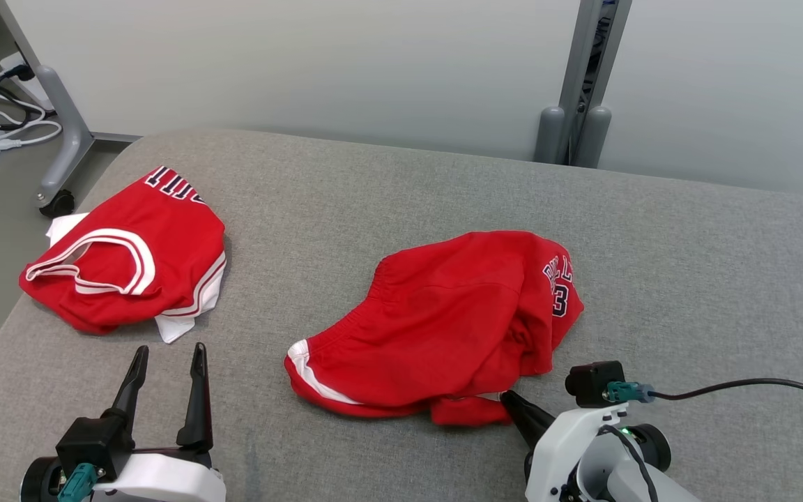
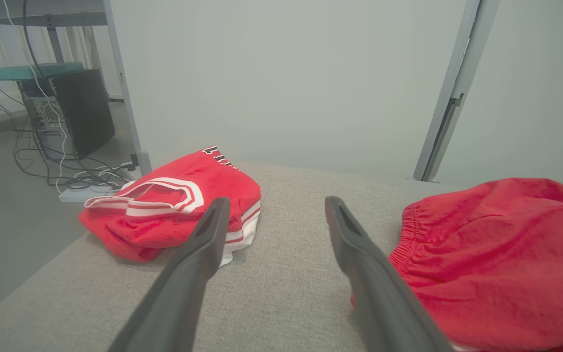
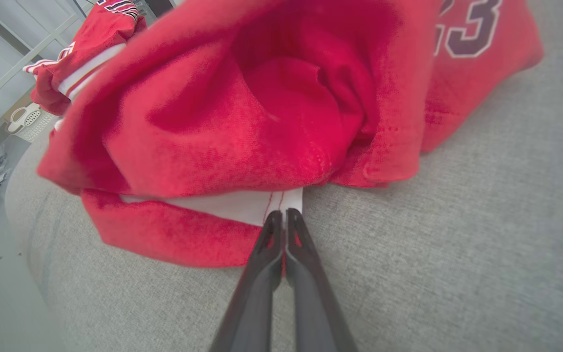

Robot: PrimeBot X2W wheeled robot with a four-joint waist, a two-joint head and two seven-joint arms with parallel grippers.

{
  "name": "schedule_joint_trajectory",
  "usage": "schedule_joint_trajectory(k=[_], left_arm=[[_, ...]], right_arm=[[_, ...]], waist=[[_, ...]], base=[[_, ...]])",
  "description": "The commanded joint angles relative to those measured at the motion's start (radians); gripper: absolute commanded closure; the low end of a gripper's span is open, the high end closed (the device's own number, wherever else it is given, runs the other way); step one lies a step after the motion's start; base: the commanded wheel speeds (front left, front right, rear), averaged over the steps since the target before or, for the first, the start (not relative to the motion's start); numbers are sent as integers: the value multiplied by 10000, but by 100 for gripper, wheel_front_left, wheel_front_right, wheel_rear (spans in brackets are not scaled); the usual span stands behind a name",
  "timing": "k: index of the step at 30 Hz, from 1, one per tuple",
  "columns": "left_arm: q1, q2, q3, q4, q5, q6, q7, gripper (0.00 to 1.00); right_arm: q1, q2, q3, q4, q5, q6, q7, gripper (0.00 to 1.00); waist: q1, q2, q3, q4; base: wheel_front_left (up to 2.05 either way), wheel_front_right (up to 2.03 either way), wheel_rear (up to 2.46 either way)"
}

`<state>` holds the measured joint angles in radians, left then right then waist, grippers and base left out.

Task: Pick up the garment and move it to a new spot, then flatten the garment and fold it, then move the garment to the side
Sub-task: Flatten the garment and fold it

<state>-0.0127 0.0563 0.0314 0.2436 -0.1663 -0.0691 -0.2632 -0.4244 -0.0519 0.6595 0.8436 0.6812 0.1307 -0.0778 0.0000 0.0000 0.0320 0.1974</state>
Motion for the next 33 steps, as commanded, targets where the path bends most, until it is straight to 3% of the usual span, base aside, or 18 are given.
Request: schedule_joint_trajectory(k=[1,8,9,10,11,26,27,28,29,30,33], left_arm=[[-139,22,44,21,78,-58,-19,0],[-109,-17,155,59,105,-91,-19,0],[-137,-18,148,57,120,-95,-19,0],[-164,-21,144,51,128,-100,-19,0],[-179,-25,140,46,131,-110,-19,0],[-272,-41,-132,238,-35,-156,-19,0],[-283,-40,-183,273,-93,-137,-19,0],[-288,-39,-199,281,-105,-130,-19,0],[-295,-39,-208,285,-110,-119,-19,0],[-294,-39,-210,288,-125,-112,-19,0],[-280,-42,-182,297,-149,-90,-19,0]], right_arm=[[-122,-45,68,76,93,1,-89,100],[-178,-67,501,162,695,1,-166,100],[-193,-121,564,140,781,1,-165,96],[-215,-158,620,113,856,1,-187,57],[-226,-165,663,54,958,1,-243,0],[-536,-423,1632,79,2358,1,594,0],[-589,-446,1753,183,2462,1,591,42],[-605,-450,1810,210,2521,1,536,62],[-617,-453,1869,232,2568,1,482,93],[-625,-459,1951,240,2626,1,450,100],[-651,-513,2143,176,2794,1,283,100]], waist=[[0,0,16,28],[0,0,11,-116],[0,0,10,-141],[0,0,5,-164],[0,0,-2,-184],[0,0,-10,97],[0,0,6,155],[0,0,17,177],[0,0,29,193],[0,0,41,202],[0,0,52,180]], base=[[0,0,0],[0,0,0],[0,0,0],[0,0,0],[0,0,0],[0,0,0],[0,0,0],[0,0,0],[0,0,0],[0,0,0],[0,0,0]])
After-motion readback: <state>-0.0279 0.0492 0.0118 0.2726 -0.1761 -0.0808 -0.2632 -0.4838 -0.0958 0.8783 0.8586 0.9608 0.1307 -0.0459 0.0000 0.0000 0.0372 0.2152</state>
